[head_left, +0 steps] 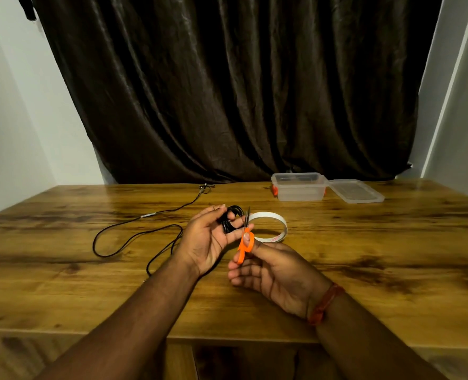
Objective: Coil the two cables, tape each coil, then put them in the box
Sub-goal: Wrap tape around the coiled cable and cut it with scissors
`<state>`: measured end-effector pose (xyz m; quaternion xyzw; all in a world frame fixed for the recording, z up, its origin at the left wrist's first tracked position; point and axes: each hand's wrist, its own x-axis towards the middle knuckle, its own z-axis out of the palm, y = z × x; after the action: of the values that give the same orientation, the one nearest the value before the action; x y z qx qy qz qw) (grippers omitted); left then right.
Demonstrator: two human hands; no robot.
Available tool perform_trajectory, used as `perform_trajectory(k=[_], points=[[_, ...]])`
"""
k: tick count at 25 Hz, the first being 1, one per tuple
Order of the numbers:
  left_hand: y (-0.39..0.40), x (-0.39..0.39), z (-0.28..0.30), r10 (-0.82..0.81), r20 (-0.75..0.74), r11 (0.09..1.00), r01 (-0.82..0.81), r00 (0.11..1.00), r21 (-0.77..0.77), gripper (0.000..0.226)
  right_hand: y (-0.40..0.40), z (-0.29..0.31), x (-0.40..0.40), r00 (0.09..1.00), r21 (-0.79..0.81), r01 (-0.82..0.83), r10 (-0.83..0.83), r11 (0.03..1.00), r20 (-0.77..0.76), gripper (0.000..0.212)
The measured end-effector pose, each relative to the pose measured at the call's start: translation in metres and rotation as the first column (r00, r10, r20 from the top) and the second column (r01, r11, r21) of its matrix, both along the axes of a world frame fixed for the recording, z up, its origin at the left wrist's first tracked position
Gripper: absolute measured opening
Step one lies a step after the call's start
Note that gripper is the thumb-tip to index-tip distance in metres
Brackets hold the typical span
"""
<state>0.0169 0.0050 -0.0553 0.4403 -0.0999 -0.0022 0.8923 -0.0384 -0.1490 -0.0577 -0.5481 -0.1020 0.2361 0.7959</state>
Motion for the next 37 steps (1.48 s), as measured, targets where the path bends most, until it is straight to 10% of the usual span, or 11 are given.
perform_trajectory(k=[14,16,18,22,37], points=[[0.002,0.005,-0.002,0.053,-0.013,0.999,-0.054,0.998,-0.008,0.013,-0.050,0.012,-0.022,0.991,-0.398,-0.100,0.126,0.912,0.039,0.033],[0.002,0.004,-0.001,0.048,-0.019,0.999,-0.048,0.999,-0.012,0.014,-0.082,0.021,-0.016,0.985,-0.693,0.096,0.034,0.714,0.171,0.036],[0.001,0.003,-0.001,0.039,-0.023,0.999,-0.039,0.999,-0.006,0.014,-0.117,0.030,-0.001,0.941,-0.896,0.308,0.035,0.319,0.336,0.032],[0.000,0.001,0.000,0.034,-0.027,0.999,-0.034,0.999,0.002,0.016,-0.160,0.035,0.026,0.919,-0.898,0.394,0.057,-0.196,0.391,0.031],[-0.001,0.000,-0.002,0.010,-0.039,0.997,-0.007,0.999,0.075,0.014,-0.160,0.062,0.036,0.965,-0.882,0.263,0.109,-0.391,0.240,0.027]])
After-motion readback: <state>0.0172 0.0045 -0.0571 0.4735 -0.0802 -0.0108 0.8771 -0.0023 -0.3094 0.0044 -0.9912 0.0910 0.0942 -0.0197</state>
